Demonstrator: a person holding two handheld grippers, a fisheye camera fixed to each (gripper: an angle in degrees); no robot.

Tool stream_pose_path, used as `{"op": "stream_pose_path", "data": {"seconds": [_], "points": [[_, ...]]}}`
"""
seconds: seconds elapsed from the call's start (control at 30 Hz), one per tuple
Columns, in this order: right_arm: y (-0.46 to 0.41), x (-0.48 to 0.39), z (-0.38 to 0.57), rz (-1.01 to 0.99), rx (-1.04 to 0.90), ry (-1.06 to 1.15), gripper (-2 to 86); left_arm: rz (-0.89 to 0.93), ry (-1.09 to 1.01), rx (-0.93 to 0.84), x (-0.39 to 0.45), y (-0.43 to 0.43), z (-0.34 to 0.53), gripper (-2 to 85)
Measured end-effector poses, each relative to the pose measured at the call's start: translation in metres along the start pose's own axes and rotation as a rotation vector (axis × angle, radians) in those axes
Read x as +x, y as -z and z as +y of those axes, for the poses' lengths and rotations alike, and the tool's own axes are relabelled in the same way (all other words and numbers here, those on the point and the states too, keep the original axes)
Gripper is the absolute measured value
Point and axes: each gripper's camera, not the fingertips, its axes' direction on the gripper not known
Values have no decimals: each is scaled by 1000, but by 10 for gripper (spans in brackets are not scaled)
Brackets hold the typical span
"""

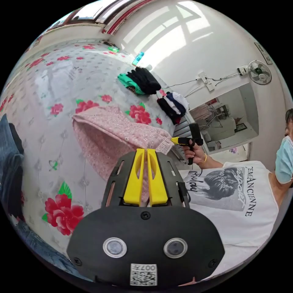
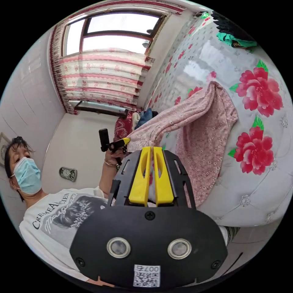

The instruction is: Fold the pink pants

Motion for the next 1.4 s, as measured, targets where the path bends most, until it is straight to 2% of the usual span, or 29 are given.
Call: {"op": "stream_pose_path", "data": {"seconds": [0.13, 0.23, 0.33, 0.43, 0.53, 0.7, 0.8, 0.97, 1.03, 1.1, 1.2, 1.23, 1.3, 1.4], "points": [[-47, 55, 36, 210, -150, -139, -1, 89, 331, -181, -85, -114, 74, -9], [-57, 75, 50, 203, -177, -221, 0, 201, 451, -102, -104, -137, 116, -7], [-57, 59, 49, 284, -193, -133, 1, 160, 410, -38, -95, -124, 129, 3], [-69, 55, 54, 398, -268, -61, 6, 85, 372, -128, -93, -131, 137, 49], [-82, 71, 63, 378, -378, -125, 19, 68, 364, -154, -90, -128, 153, 69], [-56, 63, 48, 482, -268, -20, 35, -29, 357, -63, -77, -98, 173, 66], [-44, 63, 4, 502, -181, 30, 39, -77, 302, -49, -64, -96, 160, 65], [-61, 60, -88, 487, -88, 144, 34, -40, 274, -73, -53, -121, 132, 67], [-76, 61, -111, 467, -83, 174, 30, -83, 301, -145, -54, -147, 129, 61], [-97, 71, -127, 502, -124, 187, 25, -150, 308, -184, -55, -164, 131, 36], [-139, 116, -137, 698, -364, 111, 13, -170, 321, -188, -51, -164, 132, 27], [-127, 117, -135, 644, -240, 152, 8, -179, 310, -200, -48, -164, 131, 29], [-116, 132, -140, 525, -238, 26, 8, -187, 287, -208, -45, -161, 132, 37], [-87, 116, -128, 435, -136, 85, 11, -147, 318, -85, -42, -136, 149, 52]]}}
